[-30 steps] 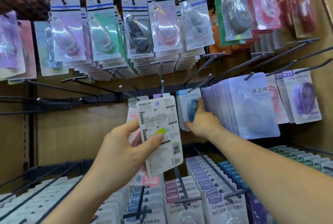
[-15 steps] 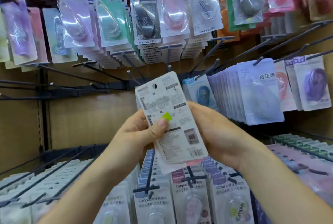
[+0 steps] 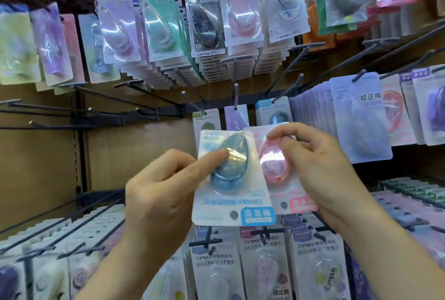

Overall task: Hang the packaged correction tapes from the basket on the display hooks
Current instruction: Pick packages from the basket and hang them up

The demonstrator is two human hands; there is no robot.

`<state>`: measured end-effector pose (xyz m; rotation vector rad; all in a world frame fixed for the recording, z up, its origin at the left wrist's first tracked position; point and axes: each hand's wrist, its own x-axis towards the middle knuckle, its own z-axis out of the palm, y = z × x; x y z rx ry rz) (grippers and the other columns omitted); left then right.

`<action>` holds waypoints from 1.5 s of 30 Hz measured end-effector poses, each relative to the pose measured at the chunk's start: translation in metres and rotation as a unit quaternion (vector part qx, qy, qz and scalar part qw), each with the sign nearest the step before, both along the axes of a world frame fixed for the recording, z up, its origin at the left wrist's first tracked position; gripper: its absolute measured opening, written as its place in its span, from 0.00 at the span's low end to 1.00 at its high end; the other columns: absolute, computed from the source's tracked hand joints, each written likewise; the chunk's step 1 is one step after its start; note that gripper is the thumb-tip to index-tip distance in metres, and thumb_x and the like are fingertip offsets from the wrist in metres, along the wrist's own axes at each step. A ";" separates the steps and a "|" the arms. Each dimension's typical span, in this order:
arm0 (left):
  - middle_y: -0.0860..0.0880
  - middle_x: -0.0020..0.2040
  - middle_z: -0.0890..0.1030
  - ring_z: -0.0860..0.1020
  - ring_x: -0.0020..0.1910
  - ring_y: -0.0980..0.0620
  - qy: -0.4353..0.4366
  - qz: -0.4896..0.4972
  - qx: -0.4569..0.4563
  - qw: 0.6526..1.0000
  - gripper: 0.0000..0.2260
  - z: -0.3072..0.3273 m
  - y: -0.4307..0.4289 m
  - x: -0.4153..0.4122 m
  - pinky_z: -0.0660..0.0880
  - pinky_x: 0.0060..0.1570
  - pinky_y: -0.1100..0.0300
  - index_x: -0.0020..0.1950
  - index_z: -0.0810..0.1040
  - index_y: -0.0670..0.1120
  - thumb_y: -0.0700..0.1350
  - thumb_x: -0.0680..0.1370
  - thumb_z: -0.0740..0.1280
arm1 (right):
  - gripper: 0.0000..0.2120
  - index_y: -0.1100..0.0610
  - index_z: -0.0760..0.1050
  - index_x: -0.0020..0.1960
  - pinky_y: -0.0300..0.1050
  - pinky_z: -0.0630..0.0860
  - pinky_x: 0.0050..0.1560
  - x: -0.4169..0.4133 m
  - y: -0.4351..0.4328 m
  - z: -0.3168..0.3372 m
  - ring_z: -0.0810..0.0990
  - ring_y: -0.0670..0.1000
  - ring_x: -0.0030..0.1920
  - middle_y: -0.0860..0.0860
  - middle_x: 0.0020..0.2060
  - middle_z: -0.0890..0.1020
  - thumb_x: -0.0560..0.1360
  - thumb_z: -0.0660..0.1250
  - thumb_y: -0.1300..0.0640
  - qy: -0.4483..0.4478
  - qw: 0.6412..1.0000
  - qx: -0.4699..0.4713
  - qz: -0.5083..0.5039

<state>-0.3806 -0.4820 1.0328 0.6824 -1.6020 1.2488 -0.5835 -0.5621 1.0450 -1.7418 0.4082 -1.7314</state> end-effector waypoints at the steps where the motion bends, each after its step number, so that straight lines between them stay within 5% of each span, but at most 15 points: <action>1: 0.46 0.39 0.79 0.73 0.34 0.55 -0.011 0.007 0.003 1.000 0.11 0.000 0.001 -0.002 0.70 0.33 0.66 0.61 0.80 0.44 0.46 0.80 0.66 | 0.14 0.48 0.83 0.45 0.54 0.77 0.45 0.002 0.000 -0.001 0.79 0.58 0.41 0.54 0.41 0.85 0.81 0.62 0.61 0.002 1.000 0.013 0.018; 5: 0.44 0.40 0.81 0.77 0.33 0.49 -0.029 0.031 -0.002 0.999 0.10 -0.006 -0.001 -0.004 0.74 0.28 0.53 0.61 0.81 0.43 0.44 0.82 0.66 | 0.03 0.50 0.83 0.46 0.55 0.78 0.46 0.002 0.006 -0.003 0.81 0.56 0.41 0.58 0.42 0.85 0.73 0.73 0.54 0.016 0.990 0.051 0.128; 8: 0.45 0.41 0.81 0.78 0.35 0.48 -0.038 0.034 0.005 0.999 0.10 -0.008 -0.002 -0.007 0.75 0.32 0.53 0.62 0.80 0.44 0.40 0.82 0.64 | 0.21 0.51 0.79 0.51 0.61 0.81 0.43 0.001 0.012 -0.004 0.85 0.58 0.40 0.55 0.43 0.87 0.59 0.77 0.50 0.019 0.982 0.062 0.178; 12: 0.51 0.50 0.83 0.81 0.46 0.55 0.045 -0.047 0.133 0.989 0.20 -0.014 0.000 -0.015 0.77 0.44 0.64 0.65 0.79 0.52 0.35 0.79 0.59 | 0.19 0.53 0.76 0.51 0.53 0.84 0.36 0.000 0.014 -0.004 0.87 0.55 0.43 0.54 0.49 0.85 0.63 0.77 0.57 -0.049 0.986 0.031 0.153; 13: 0.53 0.50 0.84 0.82 0.47 0.55 0.130 -0.134 0.207 0.961 0.22 -0.015 0.003 -0.021 0.78 0.45 0.64 0.65 0.80 0.55 0.35 0.78 0.58 | 0.17 0.53 0.76 0.50 0.53 0.84 0.37 -0.001 0.013 -0.004 0.87 0.54 0.45 0.53 0.50 0.85 0.65 0.77 0.60 -0.067 0.988 0.021 0.137; 15: 0.46 0.47 0.85 0.83 0.43 0.51 0.312 -0.323 0.336 0.828 0.21 -0.016 0.010 -0.031 0.80 0.40 0.59 0.63 0.80 0.59 0.36 0.78 0.62 | 0.15 0.51 0.75 0.49 0.52 0.84 0.38 -0.001 0.009 -0.006 0.86 0.52 0.49 0.52 0.51 0.85 0.68 0.76 0.63 -0.102 0.988 0.002 0.119; 17: 0.42 0.46 0.85 0.84 0.41 0.47 0.389 -0.374 0.423 0.728 0.20 -0.019 0.012 -0.037 0.80 0.36 0.57 0.63 0.78 0.56 0.42 0.73 0.69 | 0.16 0.51 0.74 0.49 0.48 0.83 0.37 0.000 0.008 -0.010 0.86 0.51 0.50 0.51 0.51 0.85 0.68 0.76 0.64 -0.138 0.983 -0.014 0.121; 20: 0.42 0.45 0.86 0.84 0.39 0.48 0.415 -0.351 0.461 0.701 0.17 -0.025 0.009 -0.045 0.81 0.36 0.59 0.54 0.83 0.48 0.42 0.65 0.76 | 0.17 0.52 0.73 0.51 0.48 0.83 0.41 0.004 0.009 -0.018 0.85 0.50 0.50 0.48 0.48 0.85 0.65 0.76 0.60 -0.168 0.976 -0.024 0.136; 24: 0.43 0.39 0.85 0.82 0.37 0.50 0.492 -0.387 0.375 0.684 0.03 -0.024 0.011 -0.046 0.81 0.36 0.61 0.36 0.86 0.47 0.43 0.64 0.76 | 0.16 0.51 0.75 0.52 0.48 0.83 0.45 0.005 0.013 -0.027 0.85 0.49 0.49 0.48 0.48 0.85 0.66 0.74 0.57 -0.176 0.974 -0.002 0.142; 27: 0.47 0.38 0.85 0.84 0.38 0.52 0.512 -0.412 0.309 0.688 0.07 -0.011 0.021 -0.037 0.81 0.38 0.61 0.32 0.85 0.48 0.42 0.69 0.70 | 0.10 0.48 0.77 0.50 0.42 0.81 0.41 -0.005 0.013 -0.029 0.83 0.48 0.44 0.46 0.45 0.84 0.75 0.70 0.62 -0.184 0.977 0.019 0.110; 33: 0.47 0.38 0.85 0.83 0.34 0.55 0.516 -0.444 0.292 0.672 0.07 0.008 0.044 -0.008 0.79 0.29 0.63 0.41 0.81 0.44 0.42 0.76 0.65 | 0.25 0.42 0.67 0.61 0.53 0.82 0.49 -0.020 0.032 -0.027 0.85 0.51 0.48 0.51 0.51 0.86 0.75 0.68 0.68 -0.188 0.975 0.013 0.118; 37: 0.48 0.38 0.84 0.82 0.36 0.52 0.482 -0.373 0.304 0.732 0.09 0.003 0.057 0.007 0.80 0.32 0.61 0.44 0.83 0.46 0.49 0.67 0.71 | 0.31 0.44 0.67 0.68 0.48 0.82 0.46 -0.017 0.055 -0.024 0.84 0.50 0.47 0.51 0.50 0.85 0.69 0.70 0.64 -0.196 0.964 0.029 0.177; 42: 0.49 0.38 0.85 0.82 0.35 0.52 0.374 -0.255 0.315 0.834 0.11 -0.011 0.077 0.007 0.79 0.32 0.56 0.49 0.82 0.55 0.38 0.77 0.69 | 0.21 0.51 0.75 0.55 0.42 0.80 0.37 0.016 0.086 -0.025 0.83 0.49 0.42 0.50 0.45 0.83 0.63 0.72 0.60 -0.195 0.948 0.081 0.240; 45: 0.55 0.39 0.85 0.81 0.40 0.58 0.353 -0.232 0.325 0.846 0.20 -0.018 0.085 0.009 0.78 0.42 0.60 0.40 0.86 0.54 0.32 0.79 0.65 | 0.20 0.52 0.75 0.51 0.40 0.79 0.35 0.044 0.101 -0.035 0.84 0.48 0.40 0.48 0.41 0.85 0.60 0.74 0.59 -0.239 0.944 0.094 0.207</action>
